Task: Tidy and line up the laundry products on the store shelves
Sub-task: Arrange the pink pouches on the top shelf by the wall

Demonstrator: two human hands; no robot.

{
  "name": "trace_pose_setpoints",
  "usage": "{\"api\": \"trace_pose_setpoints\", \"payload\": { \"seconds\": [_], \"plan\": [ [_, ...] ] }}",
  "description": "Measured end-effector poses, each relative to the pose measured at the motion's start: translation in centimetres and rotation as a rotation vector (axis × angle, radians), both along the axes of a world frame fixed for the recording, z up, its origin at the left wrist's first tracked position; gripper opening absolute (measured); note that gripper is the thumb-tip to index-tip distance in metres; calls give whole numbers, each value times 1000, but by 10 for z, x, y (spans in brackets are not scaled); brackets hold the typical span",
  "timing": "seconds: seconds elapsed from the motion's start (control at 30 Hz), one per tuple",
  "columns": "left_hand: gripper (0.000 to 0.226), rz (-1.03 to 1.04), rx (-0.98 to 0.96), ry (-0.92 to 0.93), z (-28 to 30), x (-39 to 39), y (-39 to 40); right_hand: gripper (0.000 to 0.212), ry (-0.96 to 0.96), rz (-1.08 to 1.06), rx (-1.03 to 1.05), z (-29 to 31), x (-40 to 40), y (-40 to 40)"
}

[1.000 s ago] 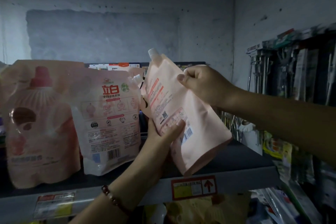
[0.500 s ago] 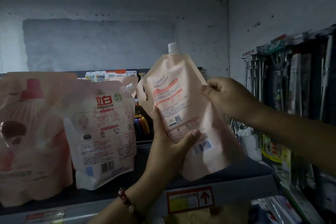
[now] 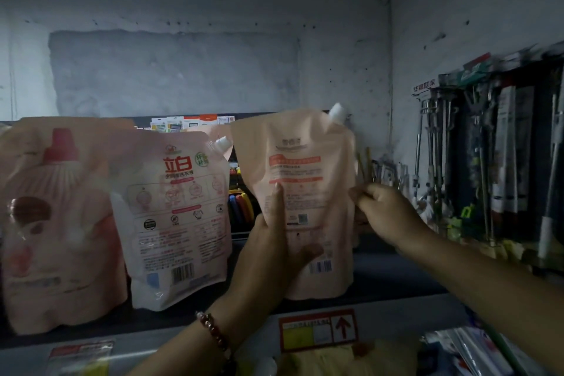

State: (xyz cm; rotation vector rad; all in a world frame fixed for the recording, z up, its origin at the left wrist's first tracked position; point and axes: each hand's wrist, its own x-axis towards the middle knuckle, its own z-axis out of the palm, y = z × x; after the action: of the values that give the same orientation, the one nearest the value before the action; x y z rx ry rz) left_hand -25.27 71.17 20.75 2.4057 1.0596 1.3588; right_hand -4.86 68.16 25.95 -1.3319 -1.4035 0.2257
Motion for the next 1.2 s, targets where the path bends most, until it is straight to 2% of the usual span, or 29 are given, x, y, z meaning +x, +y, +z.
{"api": "trace_pose_setpoints", "payload": {
  "seconds": [0.1,0.17,0.23,0.43,0.57,0.7,0.83,0.97,1.07,1.2],
  "plan": [
    [115,51,-34,106,-3,-6,4,24,283,16,-13,-3,-8,0],
    [112,78,-35,147,-2,-8,3,19,372,67,-30,-3,-16,-1],
    [111,80,-26,170,-2,-9,2,14,312,87,-39,-7,-24,-8],
    [125,102,11,301,-16,-18,-7,60,94,108,-220,-29,-42,-34],
    [106,185,60,378,-17,-26,-25,72,-28,119,-317,-36,-48,-51],
    [93,200,95,417,-19,-39,-47,85,-100,127,-329,-40,-57,-67],
    [83,201,91,461,-31,-55,-71,86,-144,144,-332,-58,-72,-90],
    [70,191,146,460,-62,-80,-98,78,-331,65,-250,-87,-90,-120],
    [60,210,93,490,-97,-101,-114,73,-454,36,-243,-116,-106,-137],
    [58,269,-24,537,-137,-129,-128,73,-614,49,-425,-158,-128,-153]
  ]
}}
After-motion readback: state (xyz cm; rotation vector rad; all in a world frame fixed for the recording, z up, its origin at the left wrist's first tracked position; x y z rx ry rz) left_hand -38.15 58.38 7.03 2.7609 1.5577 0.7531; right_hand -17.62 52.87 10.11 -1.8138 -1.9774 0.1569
